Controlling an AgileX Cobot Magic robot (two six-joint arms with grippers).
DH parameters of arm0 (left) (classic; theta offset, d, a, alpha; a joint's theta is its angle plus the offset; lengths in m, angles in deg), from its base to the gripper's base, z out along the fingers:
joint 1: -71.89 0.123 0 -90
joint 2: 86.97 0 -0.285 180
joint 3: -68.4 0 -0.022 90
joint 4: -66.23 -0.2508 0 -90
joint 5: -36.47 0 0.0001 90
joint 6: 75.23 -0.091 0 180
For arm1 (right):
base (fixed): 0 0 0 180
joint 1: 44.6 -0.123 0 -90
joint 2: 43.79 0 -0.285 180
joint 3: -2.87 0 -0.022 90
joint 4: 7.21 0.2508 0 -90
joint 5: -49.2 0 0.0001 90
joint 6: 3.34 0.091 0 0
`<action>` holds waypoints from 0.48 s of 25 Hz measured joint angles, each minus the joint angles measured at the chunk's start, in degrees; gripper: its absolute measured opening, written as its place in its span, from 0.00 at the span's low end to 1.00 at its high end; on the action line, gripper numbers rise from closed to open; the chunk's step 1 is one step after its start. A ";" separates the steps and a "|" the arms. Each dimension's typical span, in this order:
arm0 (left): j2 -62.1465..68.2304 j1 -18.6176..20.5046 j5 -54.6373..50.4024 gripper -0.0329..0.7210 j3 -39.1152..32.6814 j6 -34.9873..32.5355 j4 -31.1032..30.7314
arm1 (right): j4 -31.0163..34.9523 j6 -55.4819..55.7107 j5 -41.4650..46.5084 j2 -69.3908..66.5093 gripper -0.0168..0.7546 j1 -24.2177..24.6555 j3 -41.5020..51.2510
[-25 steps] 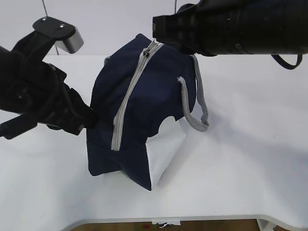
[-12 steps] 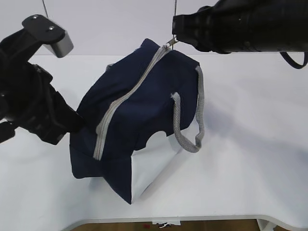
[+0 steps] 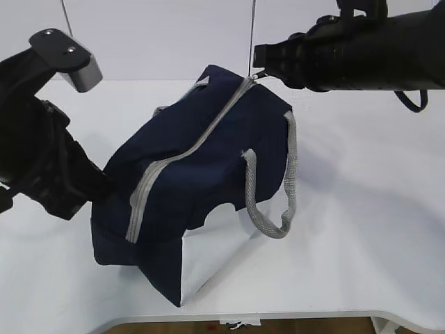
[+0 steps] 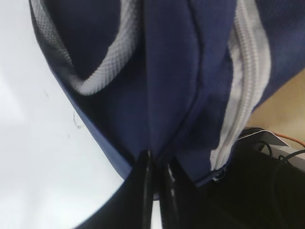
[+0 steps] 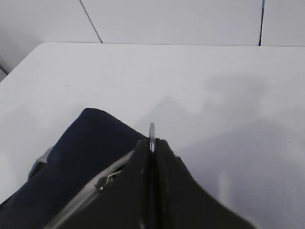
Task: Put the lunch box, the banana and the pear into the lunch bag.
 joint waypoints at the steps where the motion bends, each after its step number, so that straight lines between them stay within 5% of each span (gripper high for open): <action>1: 0.00 0.00 -0.12 0.04 0.00 0.00 0.00 | 0.00 0.00 -0.47 -0.56 0.01 0.26 -0.02; 12: -0.09 0.00 -0.50 0.04 0.00 0.00 -1.74 | 0.94 0.00 -2.53 -2.86 0.01 3.83 -0.12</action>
